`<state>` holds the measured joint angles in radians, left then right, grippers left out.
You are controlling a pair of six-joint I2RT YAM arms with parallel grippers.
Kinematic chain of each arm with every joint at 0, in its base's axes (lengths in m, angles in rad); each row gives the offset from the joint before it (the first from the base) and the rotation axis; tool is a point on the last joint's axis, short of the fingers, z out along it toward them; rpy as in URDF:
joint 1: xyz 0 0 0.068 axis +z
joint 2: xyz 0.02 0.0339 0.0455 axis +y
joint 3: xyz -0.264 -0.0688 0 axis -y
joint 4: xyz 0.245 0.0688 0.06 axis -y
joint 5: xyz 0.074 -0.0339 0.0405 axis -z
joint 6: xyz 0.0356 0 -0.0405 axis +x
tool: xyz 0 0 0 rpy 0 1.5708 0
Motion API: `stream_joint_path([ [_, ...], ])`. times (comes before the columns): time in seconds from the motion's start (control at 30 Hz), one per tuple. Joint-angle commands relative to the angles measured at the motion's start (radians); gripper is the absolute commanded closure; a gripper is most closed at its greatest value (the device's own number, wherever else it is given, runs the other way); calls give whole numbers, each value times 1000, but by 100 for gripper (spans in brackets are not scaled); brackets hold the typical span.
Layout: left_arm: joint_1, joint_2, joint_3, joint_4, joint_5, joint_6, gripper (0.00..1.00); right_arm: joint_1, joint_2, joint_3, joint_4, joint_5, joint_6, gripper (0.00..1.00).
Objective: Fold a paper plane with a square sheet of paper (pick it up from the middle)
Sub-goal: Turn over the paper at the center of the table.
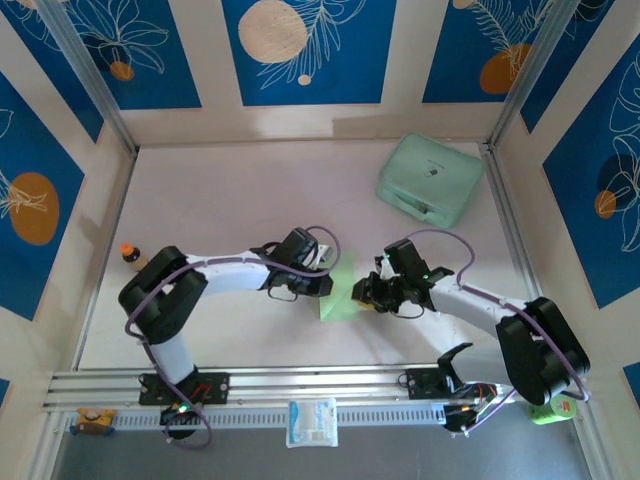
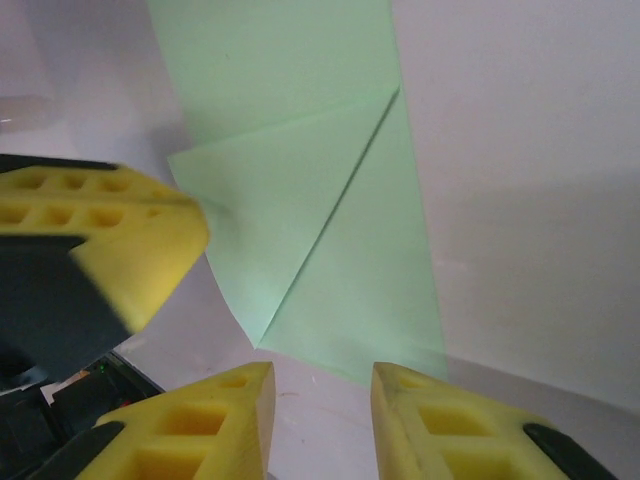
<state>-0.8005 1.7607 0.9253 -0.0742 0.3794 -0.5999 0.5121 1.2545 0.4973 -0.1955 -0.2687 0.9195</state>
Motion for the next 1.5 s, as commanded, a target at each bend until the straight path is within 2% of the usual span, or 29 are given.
stream_joint_path([
  [0.0, 6, 37, 9, -44, -20, 29, 94, 18, 13, 1, -41, -4, 32, 67],
  [0.17, 6, 64, -25, -20, -7, 22, 100, 34, 30, -5, -45, 15, 44, 66],
  [0.57, 7, 51, -58, 10, 10, 7, 100, 58, 153, 26, 44, 2, 53, 64],
  [0.73, 6, 47, -54, 7, 12, 7, 100, 57, 159, 55, 77, -4, 46, 63],
  [1.07, 6, 46, -55, 11, 19, 6, 100, -28, 221, 109, 129, -57, -4, 57],
  [1.47, 6, 33, -59, 18, 23, -4, 100, -67, 271, 102, 191, -73, -3, 60],
])
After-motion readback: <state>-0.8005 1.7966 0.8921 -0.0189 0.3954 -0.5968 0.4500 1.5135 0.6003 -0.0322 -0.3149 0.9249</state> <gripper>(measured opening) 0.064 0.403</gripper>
